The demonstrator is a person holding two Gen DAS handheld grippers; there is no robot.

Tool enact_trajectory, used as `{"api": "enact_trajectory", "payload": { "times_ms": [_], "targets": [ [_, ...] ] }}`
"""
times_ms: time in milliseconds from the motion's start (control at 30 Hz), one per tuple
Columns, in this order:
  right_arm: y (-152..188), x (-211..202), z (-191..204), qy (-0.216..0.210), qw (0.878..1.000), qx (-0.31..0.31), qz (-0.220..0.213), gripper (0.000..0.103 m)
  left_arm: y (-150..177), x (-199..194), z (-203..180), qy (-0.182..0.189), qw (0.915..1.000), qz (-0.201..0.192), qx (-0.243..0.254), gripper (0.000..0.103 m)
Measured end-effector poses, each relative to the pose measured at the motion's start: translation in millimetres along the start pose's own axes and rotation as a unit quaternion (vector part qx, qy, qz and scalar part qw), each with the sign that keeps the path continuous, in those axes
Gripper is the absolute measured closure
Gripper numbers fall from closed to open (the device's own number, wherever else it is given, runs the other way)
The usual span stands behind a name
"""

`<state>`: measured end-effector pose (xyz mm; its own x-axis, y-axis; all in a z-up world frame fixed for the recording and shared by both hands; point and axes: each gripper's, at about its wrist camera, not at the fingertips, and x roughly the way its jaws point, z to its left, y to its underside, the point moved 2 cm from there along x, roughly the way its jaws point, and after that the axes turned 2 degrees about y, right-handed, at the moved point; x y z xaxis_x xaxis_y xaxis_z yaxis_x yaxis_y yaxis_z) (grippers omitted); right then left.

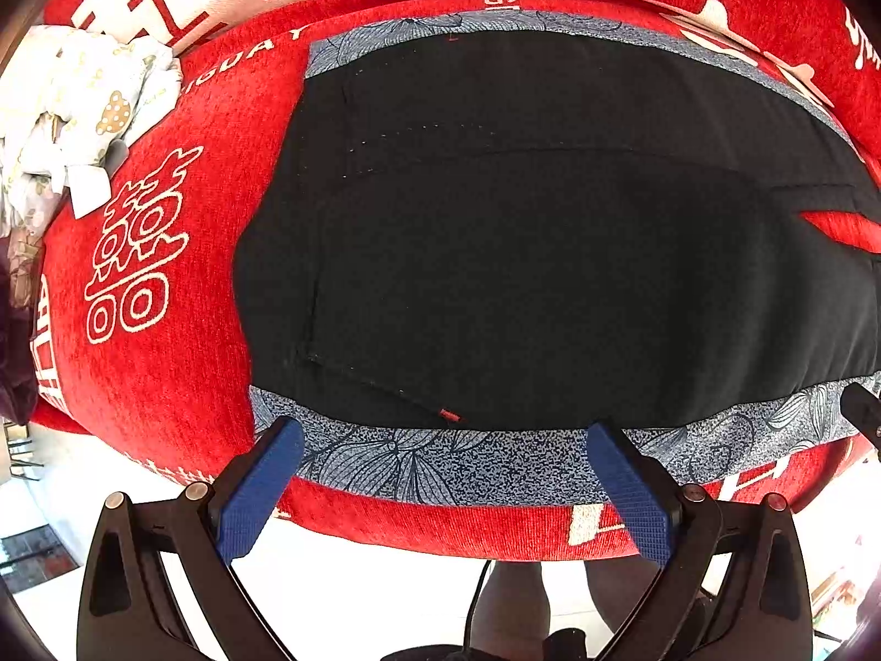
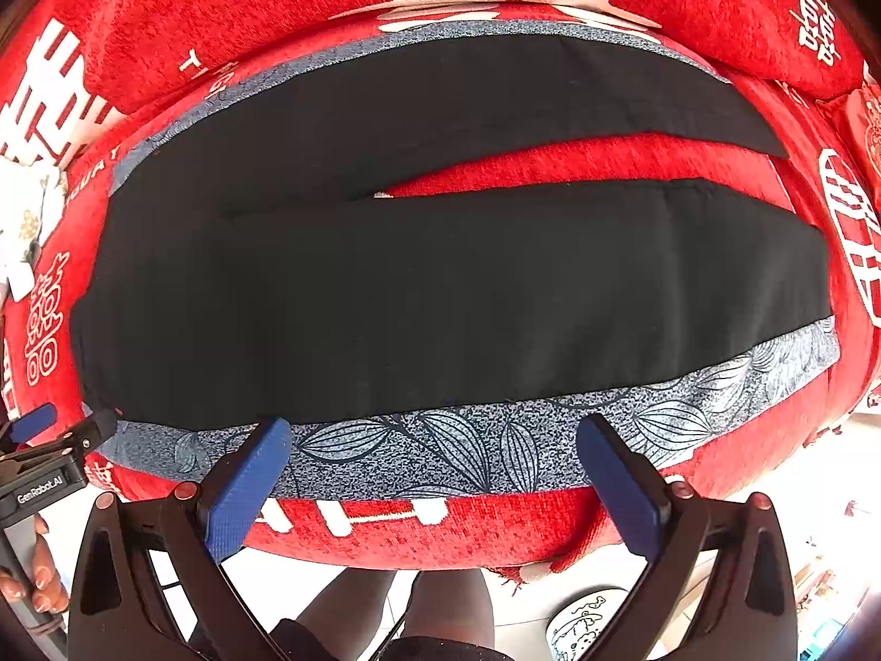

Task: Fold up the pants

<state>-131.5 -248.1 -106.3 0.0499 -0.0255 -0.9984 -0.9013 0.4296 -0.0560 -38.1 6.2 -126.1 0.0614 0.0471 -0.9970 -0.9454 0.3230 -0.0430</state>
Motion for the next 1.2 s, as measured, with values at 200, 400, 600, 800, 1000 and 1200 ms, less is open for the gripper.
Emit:
{"api": "enact_trajectory", "payload": {
  "times_ms": [200,400,600,800,1000,1200],
  "targets": [
    [-4,0,1,-0.002,1.0,-0.002,-0.003,0.0,1,-1,2,0.006,0.9999,-0.001,-0.011,0.0],
    [-8,-2,-5,-0.125,0.992,0.025,-0.013,0.0,3,-7,28,0.11,0.992,-0.037,-0.05,0.0],
    [22,34,-28,-0.335,0.936,0.091,0.058,0.024,41,26,91,0.258,0.9534,-0.027,-0.154,0.0],
    [52,82,-35,-0.413,0.895,0.131,0.107,0.024,80,74,119,0.305,0.919,0.009,-0.25,0.0],
    [42,88,-24,-0.453,0.875,0.145,0.091,0.024,60,69,112,0.32,0.9149,-0.022,-0.246,0.0],
    [34,89,-18,-0.471,0.866,0.147,0.079,0.024,40,65,109,0.324,0.9104,-0.035,-0.255,0.001]
  ]
}}
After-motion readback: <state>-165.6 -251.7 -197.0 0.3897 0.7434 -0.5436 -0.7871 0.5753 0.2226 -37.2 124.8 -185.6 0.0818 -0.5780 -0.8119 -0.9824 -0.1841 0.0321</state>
